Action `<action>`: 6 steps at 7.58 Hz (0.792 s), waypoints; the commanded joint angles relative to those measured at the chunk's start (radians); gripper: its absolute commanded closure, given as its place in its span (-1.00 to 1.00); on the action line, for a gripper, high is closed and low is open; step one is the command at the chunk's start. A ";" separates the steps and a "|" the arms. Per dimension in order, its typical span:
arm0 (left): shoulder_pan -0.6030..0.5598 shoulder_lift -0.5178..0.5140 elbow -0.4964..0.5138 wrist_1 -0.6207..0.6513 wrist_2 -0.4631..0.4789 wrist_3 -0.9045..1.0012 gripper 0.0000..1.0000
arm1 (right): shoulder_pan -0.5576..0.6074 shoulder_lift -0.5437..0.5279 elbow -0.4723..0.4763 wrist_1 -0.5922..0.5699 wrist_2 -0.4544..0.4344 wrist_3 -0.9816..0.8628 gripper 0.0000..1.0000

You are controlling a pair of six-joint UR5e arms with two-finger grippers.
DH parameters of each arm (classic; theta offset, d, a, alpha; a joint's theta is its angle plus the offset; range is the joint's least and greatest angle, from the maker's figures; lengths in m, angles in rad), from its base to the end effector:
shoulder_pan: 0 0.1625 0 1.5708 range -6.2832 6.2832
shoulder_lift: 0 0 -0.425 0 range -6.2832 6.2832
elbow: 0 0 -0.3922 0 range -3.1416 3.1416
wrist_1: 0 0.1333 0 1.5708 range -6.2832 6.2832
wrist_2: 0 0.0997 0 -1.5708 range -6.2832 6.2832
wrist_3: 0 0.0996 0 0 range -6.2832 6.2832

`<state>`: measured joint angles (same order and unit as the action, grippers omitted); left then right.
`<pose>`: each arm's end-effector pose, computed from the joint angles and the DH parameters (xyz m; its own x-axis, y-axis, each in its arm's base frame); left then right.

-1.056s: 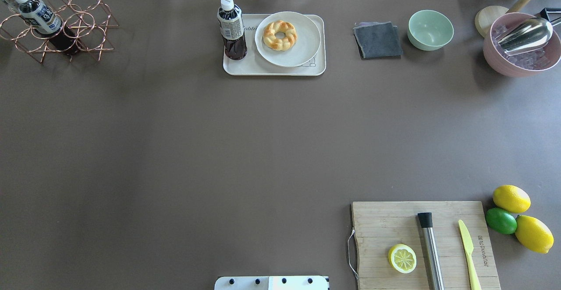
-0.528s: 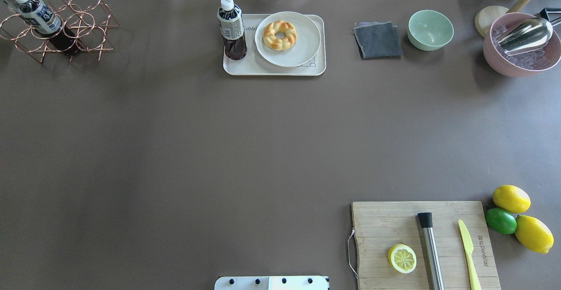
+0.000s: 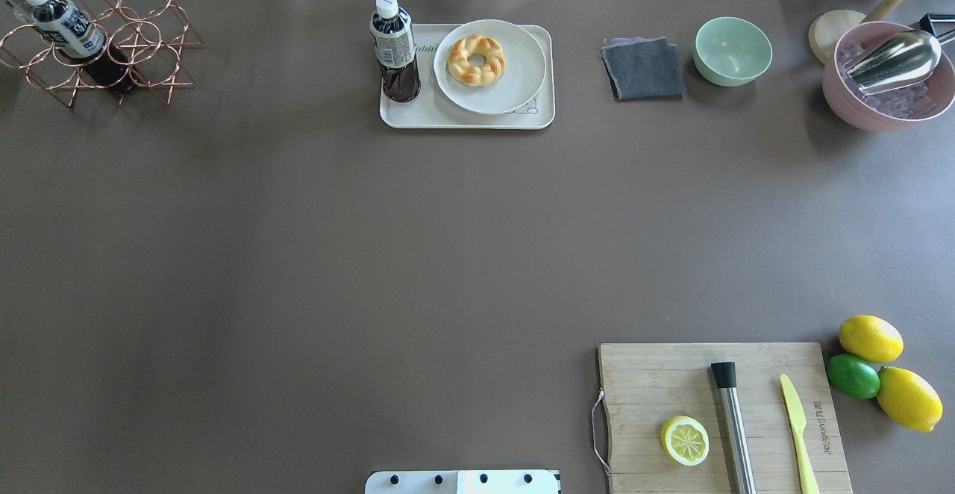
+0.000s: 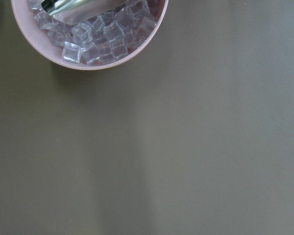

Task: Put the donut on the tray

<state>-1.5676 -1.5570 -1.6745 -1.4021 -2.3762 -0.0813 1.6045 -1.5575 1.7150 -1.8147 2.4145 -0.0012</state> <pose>-0.0599 -0.4789 0.6289 0.6910 -0.1353 -0.7101 0.0531 0.9892 -0.1368 0.0753 -0.4843 0.6005 0.6622 0.0856 0.7444 -0.0328 0.9958 -0.0854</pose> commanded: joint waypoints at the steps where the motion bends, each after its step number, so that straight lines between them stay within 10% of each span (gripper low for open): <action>1: 0.000 0.000 0.001 0.000 0.000 0.000 -0.97 | 0.000 0.001 0.002 0.000 0.000 0.001 -0.99; 6: 0.000 0.003 -0.001 0.000 0.000 0.000 -0.97 | 0.002 -0.022 0.005 0.018 0.000 0.000 -0.99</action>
<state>-1.5677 -1.5544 -1.6747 -1.4020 -2.3761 -0.0813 1.6053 -1.5653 1.7184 -1.8106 2.4145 -0.0015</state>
